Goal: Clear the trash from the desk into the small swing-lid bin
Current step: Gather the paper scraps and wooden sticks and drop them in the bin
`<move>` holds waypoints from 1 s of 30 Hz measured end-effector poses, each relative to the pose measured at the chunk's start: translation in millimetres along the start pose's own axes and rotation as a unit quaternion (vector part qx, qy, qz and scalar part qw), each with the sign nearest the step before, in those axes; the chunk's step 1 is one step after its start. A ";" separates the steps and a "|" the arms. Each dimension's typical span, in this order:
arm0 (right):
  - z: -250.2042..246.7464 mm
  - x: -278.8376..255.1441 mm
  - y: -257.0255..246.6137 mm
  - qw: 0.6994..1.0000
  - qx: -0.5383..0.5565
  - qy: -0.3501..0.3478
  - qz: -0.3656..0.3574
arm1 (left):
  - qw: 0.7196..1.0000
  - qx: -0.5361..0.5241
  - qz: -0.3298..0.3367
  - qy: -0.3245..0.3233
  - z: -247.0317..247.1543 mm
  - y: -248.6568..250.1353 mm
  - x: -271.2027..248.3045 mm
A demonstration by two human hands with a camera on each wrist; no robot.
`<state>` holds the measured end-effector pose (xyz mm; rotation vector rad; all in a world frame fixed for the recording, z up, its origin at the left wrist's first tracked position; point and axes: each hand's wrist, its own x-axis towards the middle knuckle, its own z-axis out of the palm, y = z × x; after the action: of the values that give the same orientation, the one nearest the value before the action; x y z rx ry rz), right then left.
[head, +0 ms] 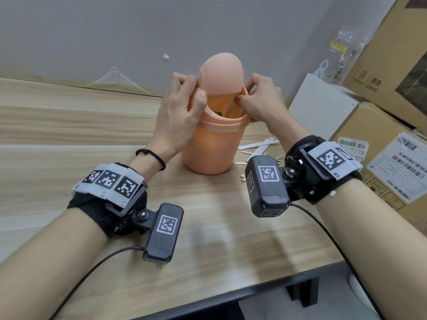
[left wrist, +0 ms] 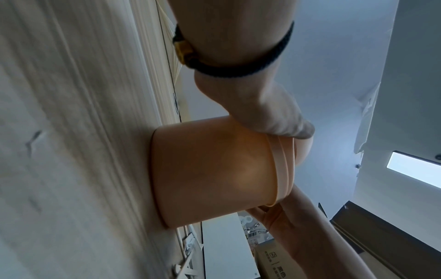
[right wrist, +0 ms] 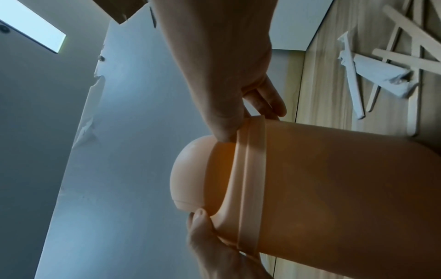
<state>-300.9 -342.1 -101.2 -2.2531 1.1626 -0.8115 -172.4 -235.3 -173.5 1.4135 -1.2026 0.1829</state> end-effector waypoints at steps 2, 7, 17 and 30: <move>-0.9 -3.5 1.5 0.999 0.035 -0.025 0.021 | 1.000 -0.016 0.001 0.005 1.9 -3.2 2.1; -15.4 -7.9 4.1 0.985 0.055 -0.155 0.057 | 0.999 -0.036 0.004 0.006 5.3 -8.4 7.1; -4.0 23.5 -20.6 0.967 -0.223 -0.120 0.013 | 1.000 -0.026 0.010 0.002 5.8 -9.6 8.3; 11.8 12.6 -8.5 0.988 -0.065 -0.121 0.066 | 1.000 -0.015 -0.004 -0.012 9.7 -9.1 -0.2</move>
<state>-282.2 -346.6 -100.6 -2.2727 1.2626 -0.4078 -171.0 -245.2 -182.1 1.3981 -1.2146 0.1419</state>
